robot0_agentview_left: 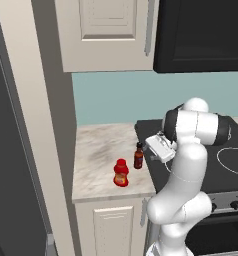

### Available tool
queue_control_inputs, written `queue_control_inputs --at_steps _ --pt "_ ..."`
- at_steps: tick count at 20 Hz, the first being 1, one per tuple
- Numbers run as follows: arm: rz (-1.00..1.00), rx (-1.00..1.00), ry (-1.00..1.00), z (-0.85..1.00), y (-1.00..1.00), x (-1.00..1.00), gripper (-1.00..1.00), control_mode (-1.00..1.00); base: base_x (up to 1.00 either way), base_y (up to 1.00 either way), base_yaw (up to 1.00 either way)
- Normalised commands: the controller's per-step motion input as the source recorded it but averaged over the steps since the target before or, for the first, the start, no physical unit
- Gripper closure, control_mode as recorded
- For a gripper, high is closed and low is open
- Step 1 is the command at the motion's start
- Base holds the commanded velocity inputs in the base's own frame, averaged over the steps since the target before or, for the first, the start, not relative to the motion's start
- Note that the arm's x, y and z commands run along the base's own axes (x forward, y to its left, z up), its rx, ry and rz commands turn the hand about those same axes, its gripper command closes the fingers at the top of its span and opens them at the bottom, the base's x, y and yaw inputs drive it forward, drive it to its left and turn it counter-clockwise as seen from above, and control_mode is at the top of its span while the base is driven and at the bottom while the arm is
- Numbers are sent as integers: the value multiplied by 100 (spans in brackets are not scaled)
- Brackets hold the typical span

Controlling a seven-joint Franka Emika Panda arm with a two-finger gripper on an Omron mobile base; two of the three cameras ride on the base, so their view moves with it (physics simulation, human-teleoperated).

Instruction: Place the ketchup and condiment bottle from the counter to the top shelf of the fridge. If the existing items in the fridge are on the top shelf, move them to other shelves.

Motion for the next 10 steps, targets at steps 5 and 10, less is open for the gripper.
queue_control_inputs --at_steps 5,10 --pt "0 0 -2 -10 25 0 -100 -100 0 0 0" --pt "0 0 0 -2 22 0 -100 -100 0 0 0"
